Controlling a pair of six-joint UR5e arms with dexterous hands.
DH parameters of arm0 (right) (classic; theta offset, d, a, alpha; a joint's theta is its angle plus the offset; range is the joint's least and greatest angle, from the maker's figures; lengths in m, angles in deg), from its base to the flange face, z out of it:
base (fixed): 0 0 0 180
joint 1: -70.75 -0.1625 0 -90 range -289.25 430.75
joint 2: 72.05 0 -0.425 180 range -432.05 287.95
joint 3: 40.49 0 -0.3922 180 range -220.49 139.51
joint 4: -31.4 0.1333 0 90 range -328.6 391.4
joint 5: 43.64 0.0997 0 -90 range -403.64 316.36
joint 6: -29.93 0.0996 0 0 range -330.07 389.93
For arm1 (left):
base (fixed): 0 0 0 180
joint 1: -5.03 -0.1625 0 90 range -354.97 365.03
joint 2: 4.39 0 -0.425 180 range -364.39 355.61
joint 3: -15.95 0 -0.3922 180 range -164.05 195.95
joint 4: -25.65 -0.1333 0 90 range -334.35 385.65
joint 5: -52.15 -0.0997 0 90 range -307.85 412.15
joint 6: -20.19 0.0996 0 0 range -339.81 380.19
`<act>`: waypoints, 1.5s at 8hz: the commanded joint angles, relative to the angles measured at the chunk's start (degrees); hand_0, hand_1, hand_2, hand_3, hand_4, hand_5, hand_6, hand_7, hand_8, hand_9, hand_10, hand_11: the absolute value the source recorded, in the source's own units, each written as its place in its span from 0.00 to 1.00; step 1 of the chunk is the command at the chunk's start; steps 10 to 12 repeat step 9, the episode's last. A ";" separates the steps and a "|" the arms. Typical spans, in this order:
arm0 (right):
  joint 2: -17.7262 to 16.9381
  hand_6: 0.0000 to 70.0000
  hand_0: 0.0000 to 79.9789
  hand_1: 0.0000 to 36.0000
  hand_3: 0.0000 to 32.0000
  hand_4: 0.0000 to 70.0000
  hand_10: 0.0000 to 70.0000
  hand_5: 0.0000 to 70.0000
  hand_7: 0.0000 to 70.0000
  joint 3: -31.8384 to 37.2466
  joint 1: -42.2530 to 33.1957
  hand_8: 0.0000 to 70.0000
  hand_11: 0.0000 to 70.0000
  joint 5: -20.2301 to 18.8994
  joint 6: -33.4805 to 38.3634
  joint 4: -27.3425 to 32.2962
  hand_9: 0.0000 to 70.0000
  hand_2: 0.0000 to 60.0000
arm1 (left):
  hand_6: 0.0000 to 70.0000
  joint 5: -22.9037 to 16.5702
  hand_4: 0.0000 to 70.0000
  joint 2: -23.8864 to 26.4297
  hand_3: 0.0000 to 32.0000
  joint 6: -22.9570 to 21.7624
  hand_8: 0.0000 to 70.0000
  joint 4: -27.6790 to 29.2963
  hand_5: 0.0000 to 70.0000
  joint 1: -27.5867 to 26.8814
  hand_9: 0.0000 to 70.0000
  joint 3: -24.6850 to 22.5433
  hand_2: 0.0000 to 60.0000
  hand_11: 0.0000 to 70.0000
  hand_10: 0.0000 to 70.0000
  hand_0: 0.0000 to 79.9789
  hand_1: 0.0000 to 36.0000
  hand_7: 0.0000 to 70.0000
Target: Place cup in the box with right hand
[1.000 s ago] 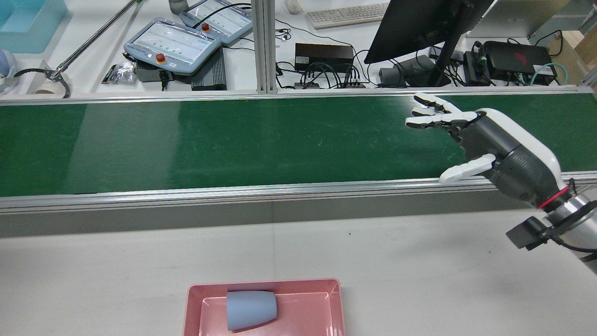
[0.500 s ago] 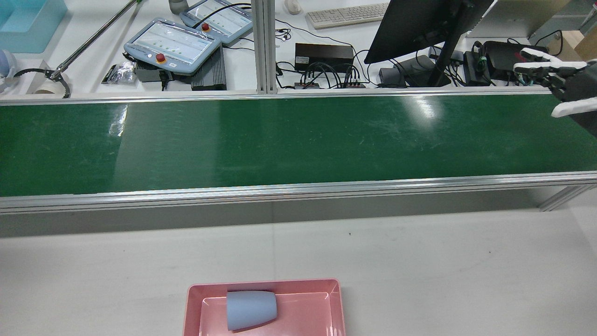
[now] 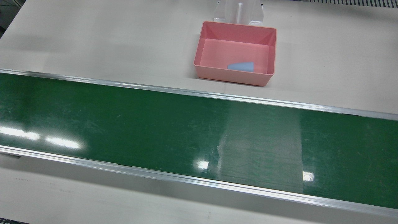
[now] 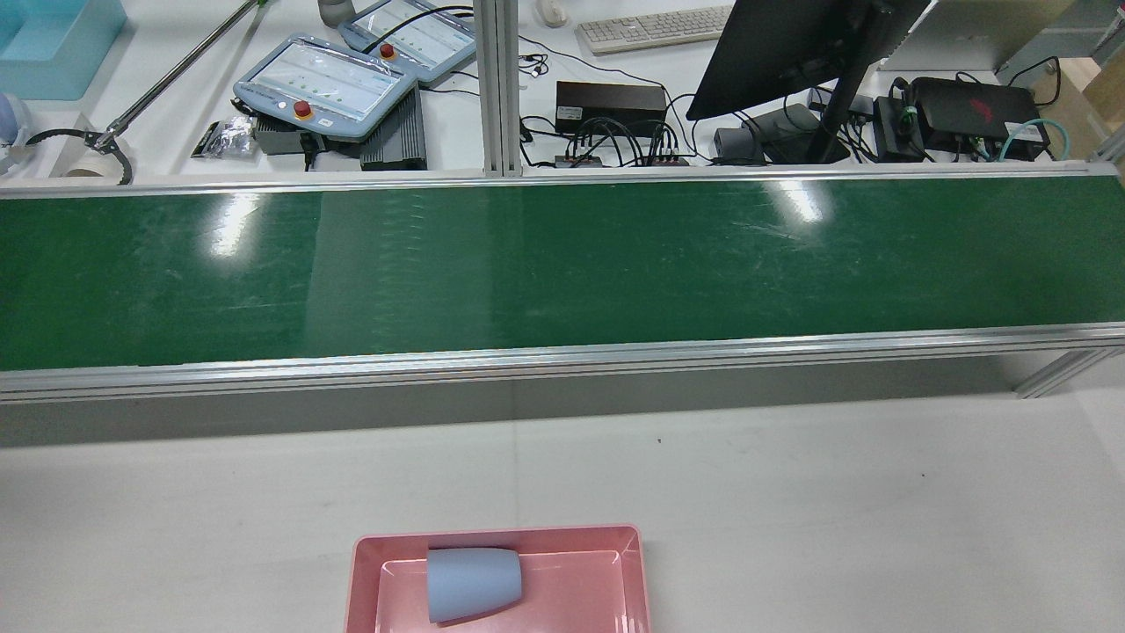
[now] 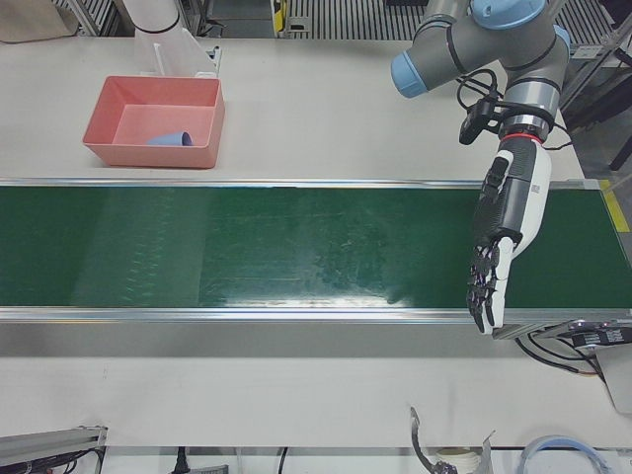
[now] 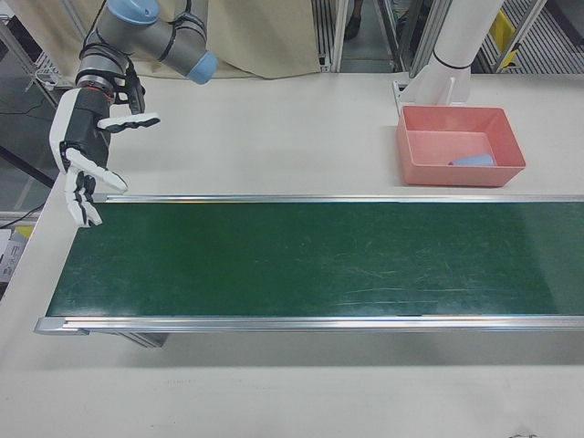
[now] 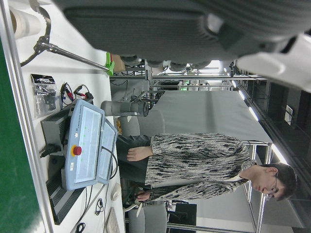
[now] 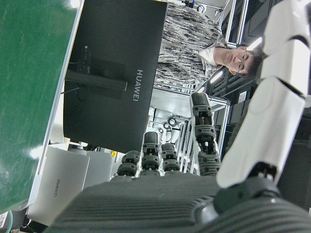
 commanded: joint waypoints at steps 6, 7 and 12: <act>-0.71 0.09 0.61 0.37 0.00 0.37 0.10 0.08 0.28 2.06 -2.57 0.18 0.16 -0.51 0.56 1.88 0.31 0.22 | 0.00 0.00 0.00 0.00 0.00 0.06 0.00 -0.09 0.00 0.00 0.00 -0.04 0.00 0.00 0.00 0.00 0.00 0.00; -0.79 0.09 0.61 0.40 0.00 0.36 0.10 0.08 0.28 2.06 -2.74 0.18 0.16 -0.51 0.65 1.88 0.31 0.28 | 0.00 0.00 0.00 0.00 0.00 0.07 0.00 -0.09 0.00 0.00 0.00 -0.04 0.00 0.00 0.00 0.00 0.00 0.00; -0.88 0.09 0.62 0.38 0.00 0.37 0.09 0.08 0.29 2.15 -3.09 0.18 0.16 -0.51 0.65 1.88 0.31 0.22 | 0.00 0.00 0.00 0.00 0.00 0.06 0.00 -0.09 0.00 0.00 0.00 -0.04 0.00 0.00 0.00 0.00 0.00 0.00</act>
